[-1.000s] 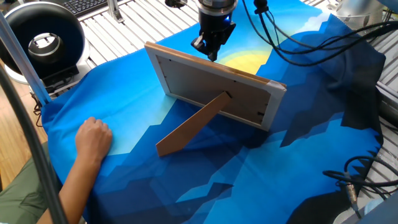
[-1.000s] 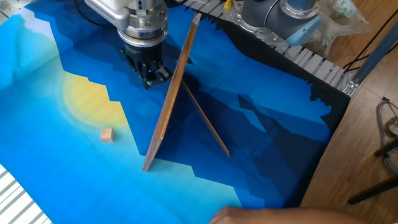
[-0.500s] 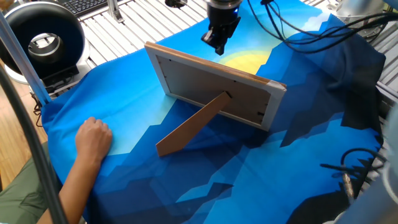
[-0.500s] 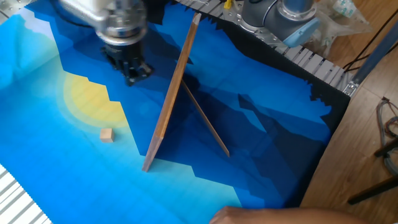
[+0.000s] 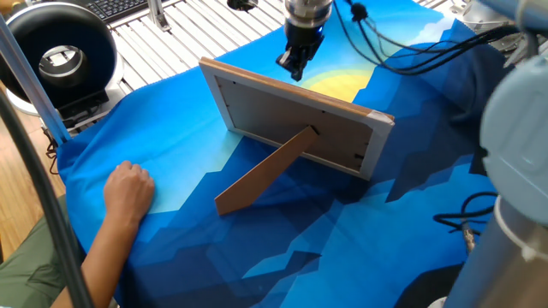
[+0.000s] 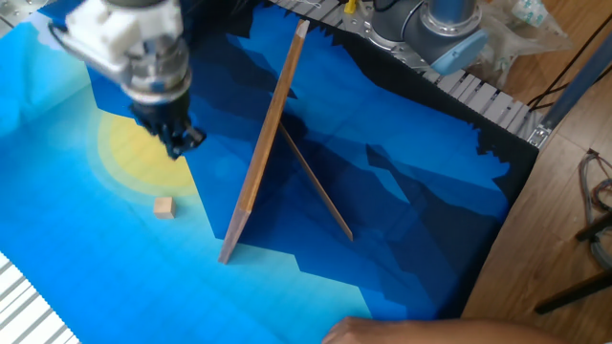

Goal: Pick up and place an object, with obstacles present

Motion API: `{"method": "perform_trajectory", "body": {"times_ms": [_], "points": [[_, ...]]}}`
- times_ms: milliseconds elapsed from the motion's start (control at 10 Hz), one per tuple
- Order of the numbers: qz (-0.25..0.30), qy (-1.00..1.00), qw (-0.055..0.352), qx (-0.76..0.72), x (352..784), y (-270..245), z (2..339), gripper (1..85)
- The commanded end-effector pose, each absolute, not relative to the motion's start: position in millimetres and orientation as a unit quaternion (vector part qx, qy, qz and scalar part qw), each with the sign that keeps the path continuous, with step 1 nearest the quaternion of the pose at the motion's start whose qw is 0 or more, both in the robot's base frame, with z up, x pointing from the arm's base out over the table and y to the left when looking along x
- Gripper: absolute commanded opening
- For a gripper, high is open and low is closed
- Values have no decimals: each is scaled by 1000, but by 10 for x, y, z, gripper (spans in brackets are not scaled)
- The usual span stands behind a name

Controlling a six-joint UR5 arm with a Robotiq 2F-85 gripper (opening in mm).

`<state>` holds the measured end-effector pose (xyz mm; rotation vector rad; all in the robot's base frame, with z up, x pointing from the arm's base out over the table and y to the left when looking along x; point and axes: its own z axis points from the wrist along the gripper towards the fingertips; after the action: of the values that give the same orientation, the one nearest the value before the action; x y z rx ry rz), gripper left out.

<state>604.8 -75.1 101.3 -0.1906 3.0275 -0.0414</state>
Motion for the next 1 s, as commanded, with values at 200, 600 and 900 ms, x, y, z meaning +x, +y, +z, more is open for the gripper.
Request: {"method": "perform_trajectory", "body": {"times_ms": [200, 600, 900], "points": [[-42, 993, 49, -104, 6105, -943, 838, 113], [-8, 991, 32, -131, 6000, -773, 822, 227], [6, 986, 34, -163, 6393, -812, 544, 293]]}}
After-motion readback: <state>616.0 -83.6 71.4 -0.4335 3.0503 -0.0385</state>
